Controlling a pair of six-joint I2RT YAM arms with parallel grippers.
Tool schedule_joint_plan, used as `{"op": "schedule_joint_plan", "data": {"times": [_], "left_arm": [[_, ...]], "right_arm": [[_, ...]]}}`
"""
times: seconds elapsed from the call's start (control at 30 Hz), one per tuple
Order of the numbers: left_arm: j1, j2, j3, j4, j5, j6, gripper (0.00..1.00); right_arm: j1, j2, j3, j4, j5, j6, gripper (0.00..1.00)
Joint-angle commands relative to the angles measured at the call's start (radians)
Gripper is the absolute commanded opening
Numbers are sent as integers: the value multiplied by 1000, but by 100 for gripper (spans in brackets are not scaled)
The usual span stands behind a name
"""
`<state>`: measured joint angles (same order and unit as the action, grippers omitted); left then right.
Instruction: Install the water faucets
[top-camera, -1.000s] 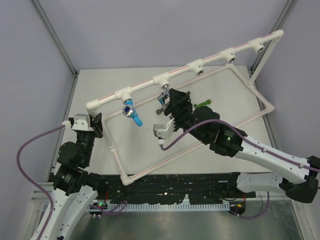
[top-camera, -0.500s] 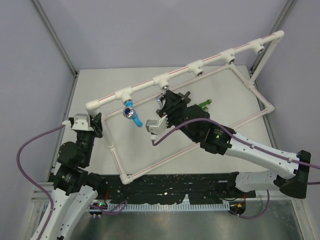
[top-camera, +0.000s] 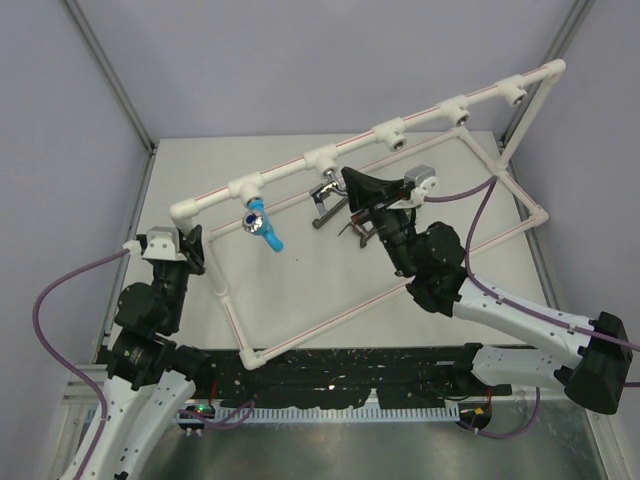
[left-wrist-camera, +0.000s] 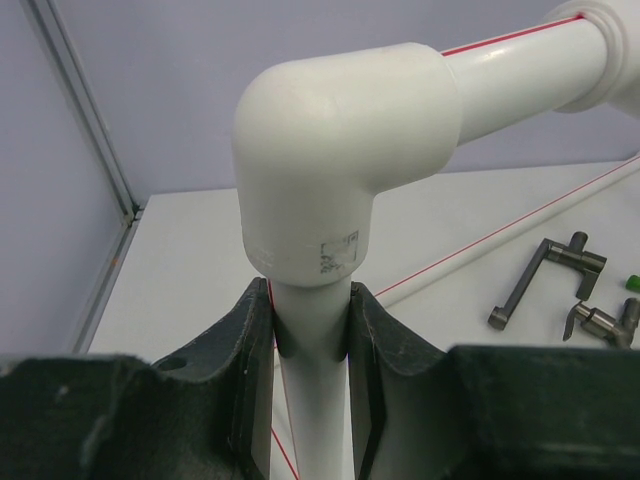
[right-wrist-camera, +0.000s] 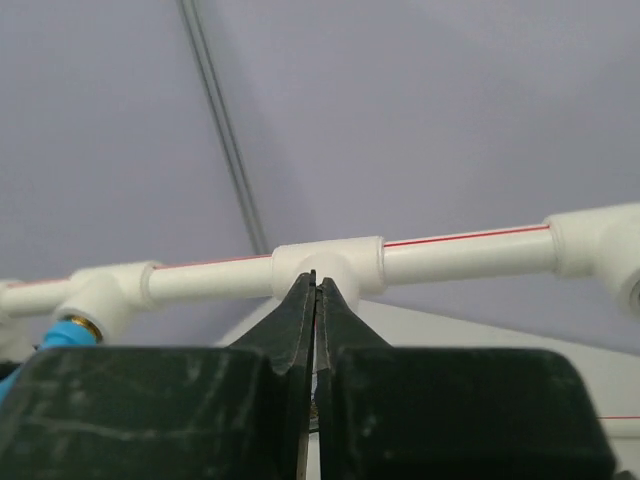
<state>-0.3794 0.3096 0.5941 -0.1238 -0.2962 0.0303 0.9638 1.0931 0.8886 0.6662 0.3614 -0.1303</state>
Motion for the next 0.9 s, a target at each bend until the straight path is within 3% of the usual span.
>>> {"op": "schedule_joint_plan", "data": {"times": [0.0,0.1,0.17,0.2,0.27,0.33,0.57,0.7,0.87], "left_arm": [[4,-4,-4,-51,-14,29,0],[4,-6,-4,-51,-17,29,0],[4,-7,-5,-51,-17,31,0],[4,-9,-7,-50,-17,31,0],[4,-7,-5,-51,-15,29,0],[4,-6,-5,-51,-14,30,0],[4,-4,-5,-51,-18,31,0],[4,-1,-5,-51,-17,31,0],[4,-4,-4,-51,-17,33,0]], "right_arm": [[-5,50,-60,297,73,531,5],[-4,36,-14,221,10,294,13],[-4,1,18,114,-56,93,26],[-4,-28,38,13,-97,40,38],[-2,-67,97,-180,-169,-201,52],[-2,-96,156,-354,-229,-356,59],[7,-118,303,-798,-311,-756,67],[27,-96,325,-878,-311,-929,68],[98,-49,325,-869,-162,-1141,68]]}}
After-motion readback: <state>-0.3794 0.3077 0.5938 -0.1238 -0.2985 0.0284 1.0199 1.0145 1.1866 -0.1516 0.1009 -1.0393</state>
